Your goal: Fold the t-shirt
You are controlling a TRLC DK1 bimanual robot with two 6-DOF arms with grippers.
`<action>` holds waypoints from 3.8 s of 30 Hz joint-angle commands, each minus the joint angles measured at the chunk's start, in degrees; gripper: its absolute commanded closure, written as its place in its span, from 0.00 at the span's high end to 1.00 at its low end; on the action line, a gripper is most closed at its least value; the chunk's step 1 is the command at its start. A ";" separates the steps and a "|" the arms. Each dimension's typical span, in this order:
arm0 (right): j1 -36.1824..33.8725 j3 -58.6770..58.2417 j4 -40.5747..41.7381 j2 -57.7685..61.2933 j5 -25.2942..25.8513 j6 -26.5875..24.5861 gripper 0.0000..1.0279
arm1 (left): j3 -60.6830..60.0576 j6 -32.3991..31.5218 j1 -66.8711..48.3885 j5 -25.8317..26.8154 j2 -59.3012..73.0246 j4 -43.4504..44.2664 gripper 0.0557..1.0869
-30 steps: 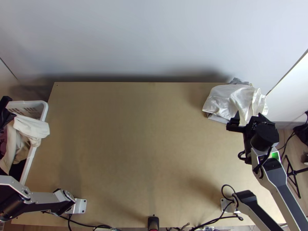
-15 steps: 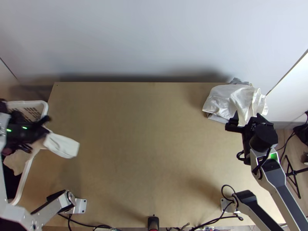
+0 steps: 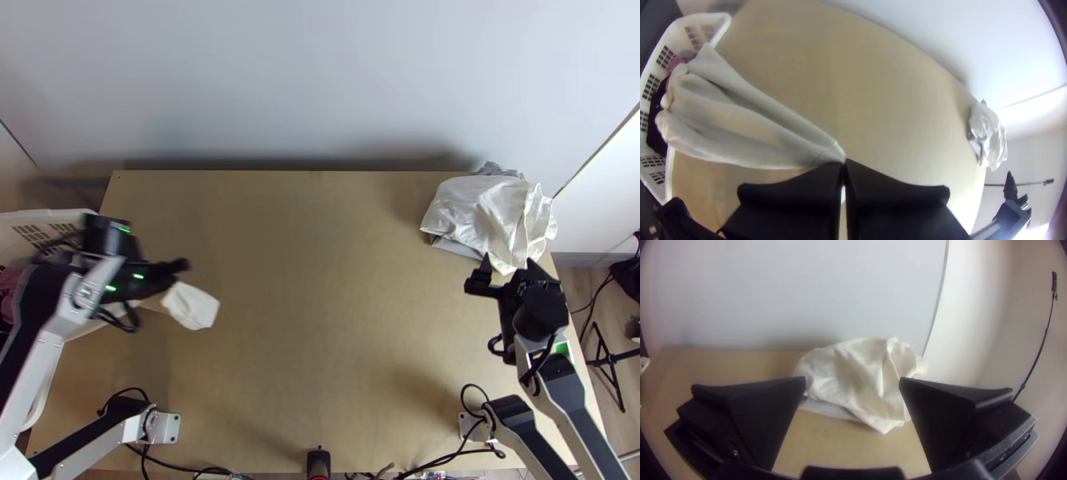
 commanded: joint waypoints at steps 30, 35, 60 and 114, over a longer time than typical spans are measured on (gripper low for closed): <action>-0.11 -13.00 -4.47 -13.79 -0.82 3.69 0.95 | 14.19 -1.78 -44.97 -19.36 46.62 55.82 0.04; -0.64 -13.09 -5.09 -15.38 -0.82 3.69 0.95 | 21.14 -3.19 -47.26 -19.71 52.68 57.75 0.04; -3.80 -14.41 -16.69 -33.75 -0.82 2.11 0.95 | 60.51 -6.97 -53.32 -23.14 80.37 48.79 0.05; 7.80 1.41 21.98 29.71 -7.94 2.37 0.95 | 25.27 15.80 -27.92 -15.58 39.41 7.92 0.96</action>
